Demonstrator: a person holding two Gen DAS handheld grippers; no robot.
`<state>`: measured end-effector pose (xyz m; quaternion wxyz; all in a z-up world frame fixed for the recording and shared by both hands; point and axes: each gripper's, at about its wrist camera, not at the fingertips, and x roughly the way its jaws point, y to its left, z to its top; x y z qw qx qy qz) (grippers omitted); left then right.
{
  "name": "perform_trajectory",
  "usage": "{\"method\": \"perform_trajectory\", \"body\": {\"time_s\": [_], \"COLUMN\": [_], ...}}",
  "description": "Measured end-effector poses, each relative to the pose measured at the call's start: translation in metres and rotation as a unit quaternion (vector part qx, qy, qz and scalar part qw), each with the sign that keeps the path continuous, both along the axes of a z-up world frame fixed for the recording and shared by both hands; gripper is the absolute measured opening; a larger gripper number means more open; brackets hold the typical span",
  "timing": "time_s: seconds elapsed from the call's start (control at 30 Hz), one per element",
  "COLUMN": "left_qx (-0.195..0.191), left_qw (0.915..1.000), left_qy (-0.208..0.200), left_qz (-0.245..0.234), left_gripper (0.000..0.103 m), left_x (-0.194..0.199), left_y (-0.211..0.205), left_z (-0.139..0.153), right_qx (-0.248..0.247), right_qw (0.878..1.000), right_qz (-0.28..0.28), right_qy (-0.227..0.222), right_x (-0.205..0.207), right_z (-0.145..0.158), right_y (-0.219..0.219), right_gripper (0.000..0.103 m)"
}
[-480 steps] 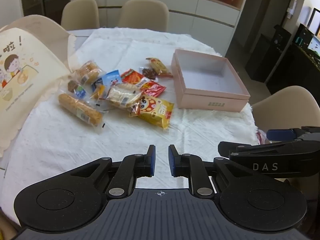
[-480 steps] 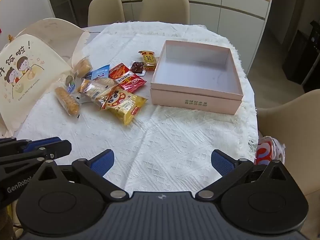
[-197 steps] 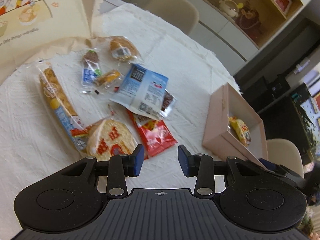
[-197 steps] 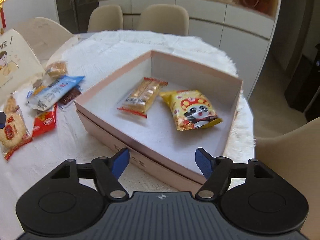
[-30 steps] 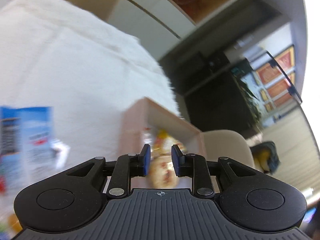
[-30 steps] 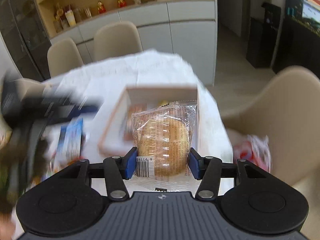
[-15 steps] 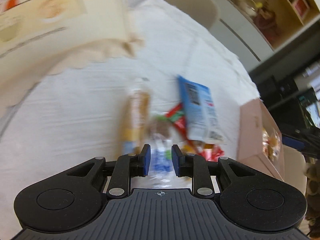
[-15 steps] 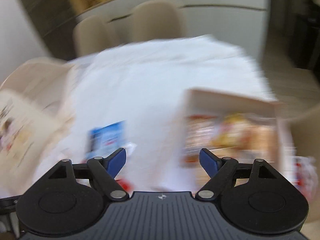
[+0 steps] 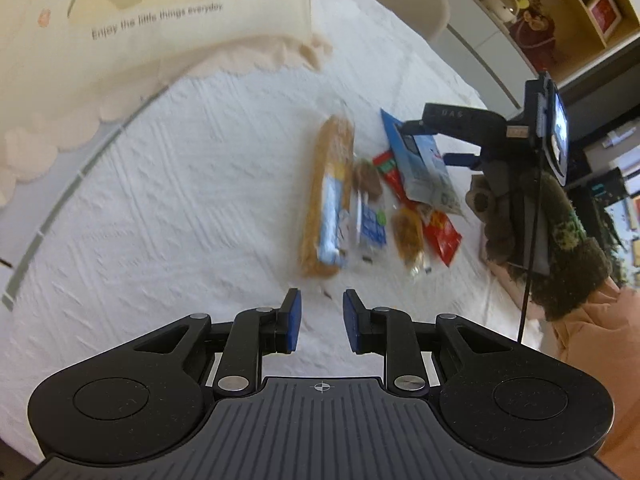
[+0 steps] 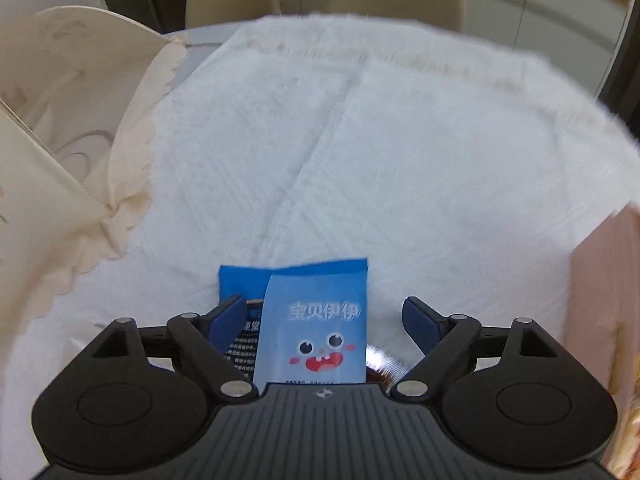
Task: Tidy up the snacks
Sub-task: 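Grasp the blue wafer packs with the right tool and lift them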
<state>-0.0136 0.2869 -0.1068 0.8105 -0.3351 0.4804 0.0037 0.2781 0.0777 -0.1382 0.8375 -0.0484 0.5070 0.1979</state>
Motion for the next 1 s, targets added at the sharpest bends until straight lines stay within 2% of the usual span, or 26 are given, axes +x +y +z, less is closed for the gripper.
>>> {"method": "perform_trajectory", "body": {"time_s": [0.03,0.07,0.1,0.17,0.33,0.4,0.43,0.47,0.53,0.63,0.7,0.73,0.77,0.9,1.0], "left_qx": [-0.006,-0.011,-0.016,-0.025,-0.039,-0.044,-0.044,-0.043,-0.042,-0.036,-0.020,-0.016,-0.017,-0.030,-0.024], "left_qw": [1.0000,0.9999,0.9998,0.9996,0.9983,0.9972,0.9965,0.9960,0.9950,0.9955,0.9970,0.9975,0.9970,0.9886,0.9874], "left_qy": [0.000,0.000,0.001,0.001,-0.005,-0.011,-0.017,-0.022,-0.034,-0.051,-0.042,-0.032,-0.024,0.001,-0.001], "left_qz": [-0.002,-0.005,-0.007,-0.016,-0.044,-0.060,-0.069,-0.075,-0.084,-0.072,-0.061,-0.061,-0.071,-0.147,-0.156], "left_gripper": [0.026,0.026,0.026,0.027,0.026,0.027,0.027,0.027,0.027,0.027,0.027,0.026,0.026,0.023,0.023], "left_x": [0.000,0.002,0.004,0.011,0.034,0.045,0.050,0.055,0.066,0.081,0.091,0.095,0.097,0.085,0.063], "left_y": [0.000,-0.001,-0.001,-0.005,-0.014,-0.019,-0.022,-0.025,-0.030,-0.033,-0.035,-0.037,-0.041,-0.060,-0.059], "left_z": [-0.003,-0.007,-0.009,-0.014,-0.018,-0.017,-0.015,-0.012,-0.009,-0.006,-0.010,-0.015,-0.019,-0.025,-0.019], "right_qx": [0.014,0.028,0.020,-0.008,0.022,0.046,0.067,0.081,0.074,0.046,0.024,0.022,0.028,0.076,0.097], "right_qw": [1.000,0.999,1.000,1.000,0.999,0.998,0.995,0.993,0.994,0.997,0.999,0.999,0.999,0.994,0.989], "right_qz": [0.006,0.013,0.014,0.024,0.023,0.014,0.014,0.016,0.020,0.013,0.002,-0.009,-0.023,-0.066,-0.092], "right_qy": [0.017,0.028,0.012,-0.008,0.024,0.048,0.067,0.083,0.081,0.055,0.030,0.024,0.020,0.045,0.059], "right_x": [-0.004,-0.012,-0.023,-0.048,-0.096,-0.110,-0.119,-0.129,-0.152,-0.175,-0.182,-0.182,-0.181,-0.169,-0.158], "right_z": [0.001,0.004,0.009,0.017,0.025,0.028,0.029,0.030,0.034,0.038,0.039,0.040,0.042,0.045,0.039], "right_y": [-0.002,-0.006,-0.008,-0.011,-0.042,-0.057,-0.065,-0.072,-0.080,-0.090,-0.091,-0.091,-0.093,-0.098,-0.090], "right_gripper": [0.073,0.067,0.067,0.060,0.052,0.039,0.024,0.018,0.018,0.021,0.046,0.070,0.077,0.077,0.077]}}
